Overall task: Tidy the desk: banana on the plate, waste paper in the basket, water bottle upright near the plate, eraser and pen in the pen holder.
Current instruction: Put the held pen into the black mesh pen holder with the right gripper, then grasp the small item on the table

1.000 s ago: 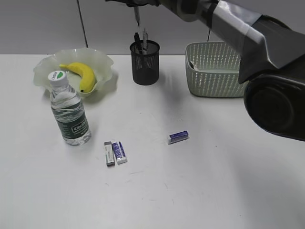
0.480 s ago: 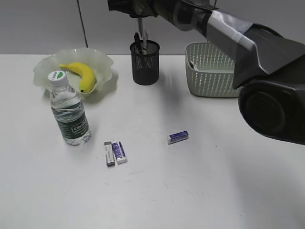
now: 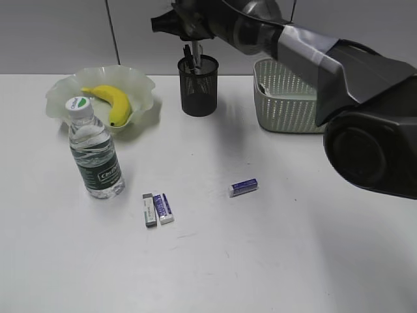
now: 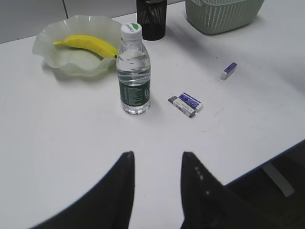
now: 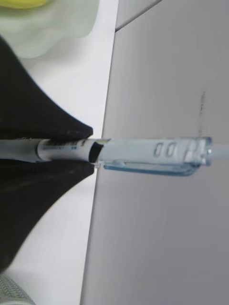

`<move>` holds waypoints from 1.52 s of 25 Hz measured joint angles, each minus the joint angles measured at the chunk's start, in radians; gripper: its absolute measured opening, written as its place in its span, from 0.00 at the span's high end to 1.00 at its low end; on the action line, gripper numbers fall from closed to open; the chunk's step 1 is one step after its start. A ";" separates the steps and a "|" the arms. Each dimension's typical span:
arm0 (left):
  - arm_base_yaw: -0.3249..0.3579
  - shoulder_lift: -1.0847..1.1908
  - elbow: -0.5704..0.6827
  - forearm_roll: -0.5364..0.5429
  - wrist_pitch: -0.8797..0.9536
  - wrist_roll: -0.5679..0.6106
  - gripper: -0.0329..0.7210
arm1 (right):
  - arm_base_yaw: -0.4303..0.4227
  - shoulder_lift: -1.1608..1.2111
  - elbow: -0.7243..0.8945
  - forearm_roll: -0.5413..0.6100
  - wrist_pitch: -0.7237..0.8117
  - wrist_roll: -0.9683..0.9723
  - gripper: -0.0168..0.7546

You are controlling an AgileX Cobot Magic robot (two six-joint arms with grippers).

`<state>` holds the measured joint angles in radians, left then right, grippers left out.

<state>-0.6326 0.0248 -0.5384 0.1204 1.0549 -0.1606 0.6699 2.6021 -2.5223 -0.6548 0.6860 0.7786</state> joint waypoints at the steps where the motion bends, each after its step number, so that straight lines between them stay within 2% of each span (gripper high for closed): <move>1: 0.000 0.000 0.000 0.000 0.000 0.000 0.63 | 0.000 0.001 0.006 -0.001 -0.001 0.001 0.83; 11: 0.000 0.000 0.000 0.000 0.000 0.000 0.63 | -0.001 0.003 0.011 -0.027 0.001 0.006 0.81; 13: 0.000 0.000 0.000 0.000 0.000 0.000 0.63 | -0.001 0.003 0.011 -0.025 0.006 0.006 0.75; 17: 0.000 0.000 0.000 0.000 0.000 0.000 0.63 | -0.001 0.003 0.011 -0.025 0.019 0.006 0.57; 20: 0.000 0.000 0.000 0.000 0.000 0.000 0.63 | -0.002 0.003 0.011 -0.025 0.037 0.006 0.51; 24: 0.000 0.000 0.000 0.000 0.000 0.000 0.63 | -0.002 0.003 0.011 -0.022 0.120 0.006 0.49; 27: 0.000 0.000 0.000 0.000 0.000 0.000 0.63 | -0.002 0.000 0.011 0.030 0.187 -0.033 0.49; 31: 0.000 0.000 0.000 0.000 0.000 0.000 0.63 | 0.000 -0.021 0.011 0.147 0.209 -0.170 0.49; 35: 0.000 0.000 0.000 0.000 0.000 0.000 0.63 | 0.010 -0.066 0.010 0.183 0.286 -0.268 0.49; 38: 0.000 0.000 0.000 0.000 0.000 0.000 0.63 | 0.024 -0.113 0.005 0.235 0.369 -0.433 0.49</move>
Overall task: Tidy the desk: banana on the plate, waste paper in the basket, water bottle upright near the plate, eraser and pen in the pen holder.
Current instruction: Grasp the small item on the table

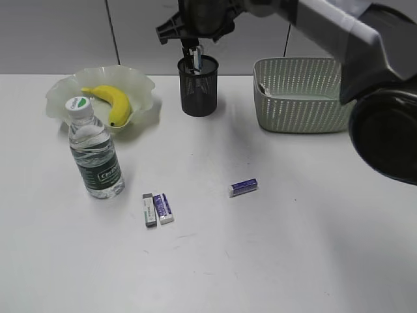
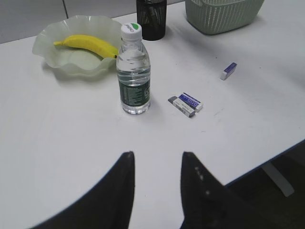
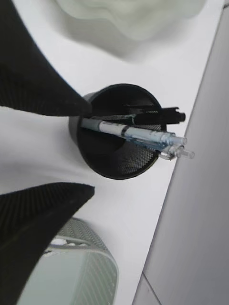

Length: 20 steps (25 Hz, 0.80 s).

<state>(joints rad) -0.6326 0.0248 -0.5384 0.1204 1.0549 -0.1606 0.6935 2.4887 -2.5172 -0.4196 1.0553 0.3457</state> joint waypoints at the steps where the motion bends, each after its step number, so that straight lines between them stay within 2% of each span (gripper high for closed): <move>1: 0.000 0.000 0.000 0.000 0.000 0.000 0.63 | 0.006 -0.018 -0.001 0.025 0.024 -0.067 0.50; 6: 0.000 0.000 0.000 0.000 0.000 0.000 0.63 | 0.011 -0.127 -0.002 0.180 0.147 -0.227 0.51; 12: 0.000 0.000 0.000 0.000 0.000 0.000 0.63 | 0.012 -0.314 0.033 0.352 0.154 -0.327 0.51; 16: 0.000 0.000 0.000 0.000 0.000 0.000 0.63 | 0.012 -0.459 0.142 0.369 0.154 -0.336 0.52; 20: 0.000 0.000 0.000 0.000 0.000 0.000 0.63 | 0.012 -0.634 0.359 0.369 0.154 -0.337 0.52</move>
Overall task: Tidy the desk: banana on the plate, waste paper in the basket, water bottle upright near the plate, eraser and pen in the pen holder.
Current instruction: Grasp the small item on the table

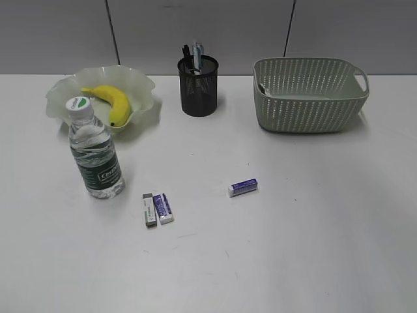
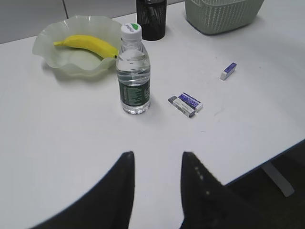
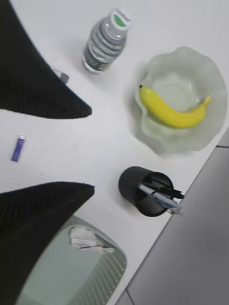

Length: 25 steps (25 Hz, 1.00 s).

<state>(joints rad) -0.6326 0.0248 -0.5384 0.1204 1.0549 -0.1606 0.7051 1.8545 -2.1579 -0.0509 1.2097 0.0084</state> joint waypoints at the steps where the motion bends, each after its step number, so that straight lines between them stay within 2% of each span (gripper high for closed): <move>1: 0.000 0.000 0.000 0.000 0.000 0.000 0.63 | 0.000 -0.043 0.057 0.000 0.000 -0.001 0.53; 14: 0.000 0.000 0.000 0.000 0.000 0.000 0.63 | 0.000 -0.720 0.957 0.000 0.003 -0.002 0.54; 25: 0.000 0.000 0.000 -0.004 0.000 0.000 0.63 | 0.000 -1.311 1.425 0.001 0.000 -0.002 0.55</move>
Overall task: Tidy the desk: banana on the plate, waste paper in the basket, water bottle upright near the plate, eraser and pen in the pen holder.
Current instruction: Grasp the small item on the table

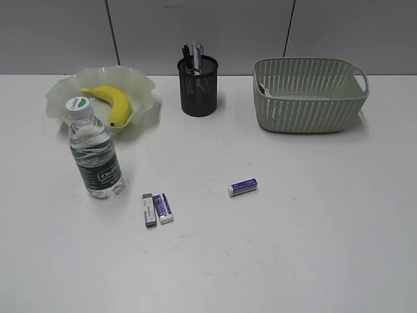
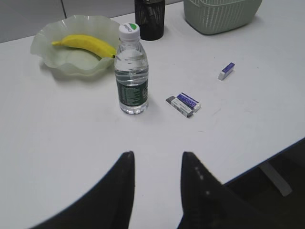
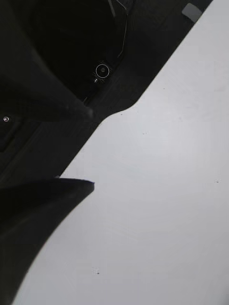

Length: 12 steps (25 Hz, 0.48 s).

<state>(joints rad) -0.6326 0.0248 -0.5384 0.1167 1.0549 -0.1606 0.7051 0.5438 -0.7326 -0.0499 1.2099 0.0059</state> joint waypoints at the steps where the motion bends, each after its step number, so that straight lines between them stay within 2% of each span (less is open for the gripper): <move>1: 0.000 0.000 0.000 -0.002 0.000 0.000 0.63 | 0.000 -0.060 0.033 0.001 -0.010 0.000 0.55; 6: 0.000 0.000 0.000 -0.006 0.000 0.000 0.63 | 0.000 -0.340 0.172 0.004 -0.047 -0.006 0.55; 12: -0.001 0.055 -0.006 -0.030 -0.009 0.000 0.63 | 0.000 -0.548 0.197 -0.006 -0.106 0.033 0.56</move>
<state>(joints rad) -0.6333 0.0800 -0.5445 0.0868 1.0461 -0.1606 0.7051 -0.0045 -0.5356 -0.0564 1.1038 0.0390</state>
